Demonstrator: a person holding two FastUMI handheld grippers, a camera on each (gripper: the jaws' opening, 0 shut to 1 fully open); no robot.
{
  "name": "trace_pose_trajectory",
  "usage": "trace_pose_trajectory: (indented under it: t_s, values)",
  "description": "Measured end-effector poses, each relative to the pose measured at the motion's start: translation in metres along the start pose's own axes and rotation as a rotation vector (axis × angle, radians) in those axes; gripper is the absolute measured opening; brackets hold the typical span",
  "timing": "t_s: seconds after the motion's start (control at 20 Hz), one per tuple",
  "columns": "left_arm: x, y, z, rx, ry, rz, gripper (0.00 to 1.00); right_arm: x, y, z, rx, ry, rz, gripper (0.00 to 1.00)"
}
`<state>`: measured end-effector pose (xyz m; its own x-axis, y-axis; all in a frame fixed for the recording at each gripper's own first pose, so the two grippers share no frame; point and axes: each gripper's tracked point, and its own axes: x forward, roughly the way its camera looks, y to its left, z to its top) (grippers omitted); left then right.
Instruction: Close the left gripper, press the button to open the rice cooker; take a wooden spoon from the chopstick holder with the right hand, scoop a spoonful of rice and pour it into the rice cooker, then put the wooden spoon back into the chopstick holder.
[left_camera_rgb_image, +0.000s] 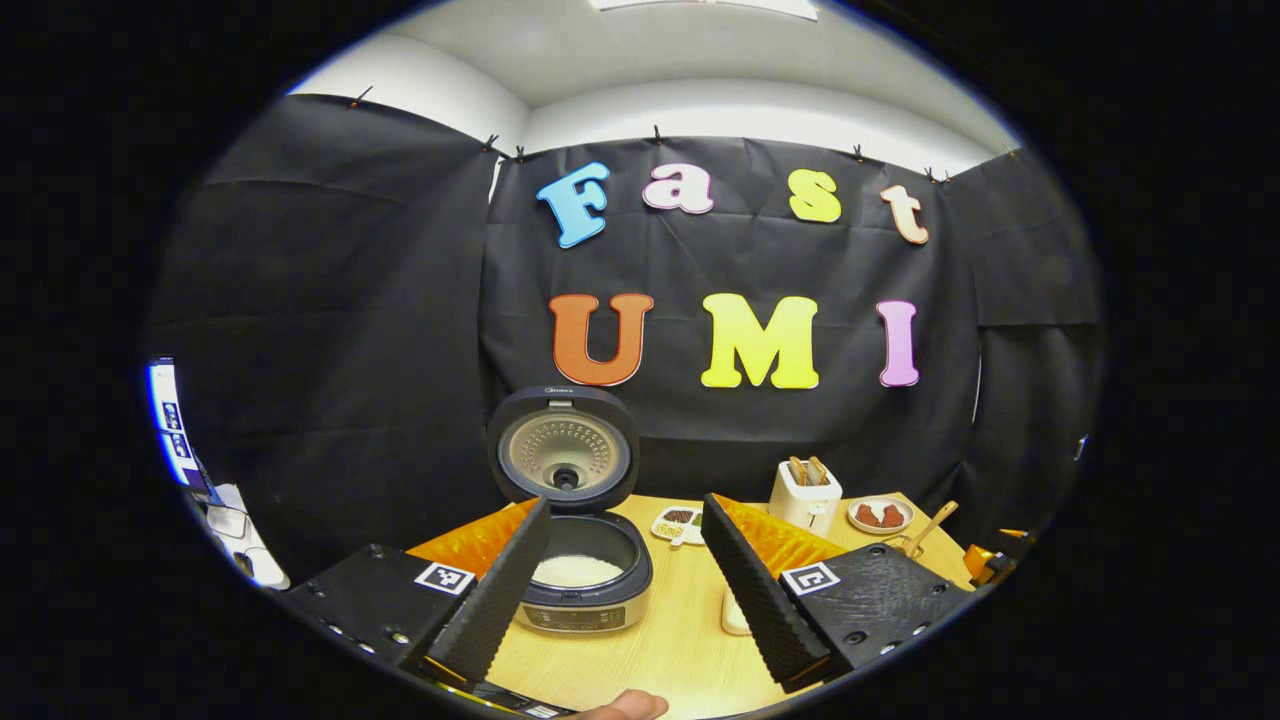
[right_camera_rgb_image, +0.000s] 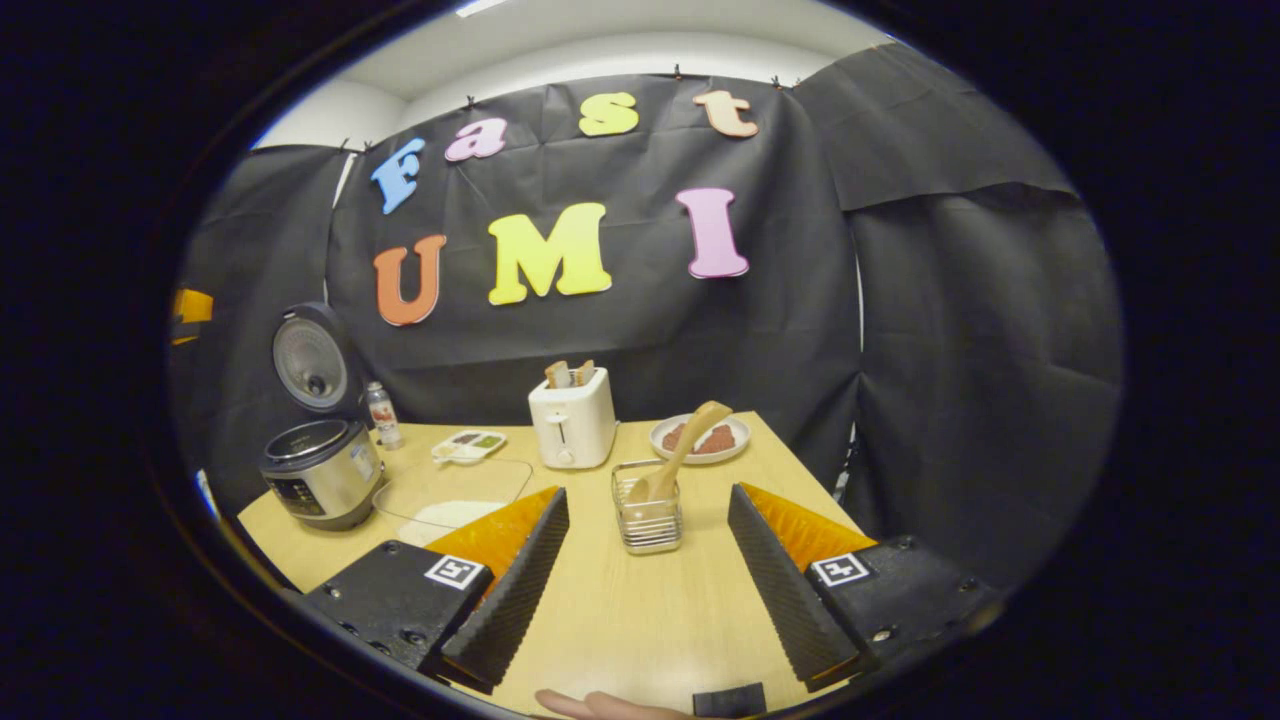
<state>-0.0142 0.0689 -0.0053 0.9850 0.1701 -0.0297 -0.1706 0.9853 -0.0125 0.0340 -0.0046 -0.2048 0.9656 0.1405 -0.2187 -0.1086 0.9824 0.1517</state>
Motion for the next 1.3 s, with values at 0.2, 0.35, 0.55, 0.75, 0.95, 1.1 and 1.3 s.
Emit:
trace_pose_trajectory:
  t_s: [0.2,0.35,0.55,0.75,0.95,1.1,1.3]
  values:
    - [-0.027,-0.009,-0.008,0.041,-0.042,-0.014,0.96,0.031,0.001,0.003,0.004,-0.031,0.012,1.0]
    - [-0.045,-0.014,-0.019,0.063,-0.07,-0.01,0.96,0.06,-0.002,0.004,0.003,-0.046,0.009,1.0]
    - [-0.066,-0.016,-0.036,0.123,-0.084,-0.007,0.96,0.093,-0.004,0.002,-0.023,-0.048,0.003,1.0]
    - [-0.076,-0.016,-0.05,0.089,-0.08,-0.011,0.95,0.118,-0.009,-0.003,0.023,-0.035,-0.007,1.0]
    - [-0.074,-0.015,-0.068,0.089,-0.069,-0.049,0.96,0.146,-0.023,-0.021,0.096,0.037,-0.037,0.97]
    - [-0.064,-0.013,-0.088,0.118,-0.043,-0.076,0.95,0.172,-0.026,-0.021,0.146,0.032,0.009,0.91]
    - [-0.053,-0.01,-0.103,0.117,-0.016,-0.075,0.95,0.207,-0.051,-0.033,0.167,0.035,-0.069,0.73]
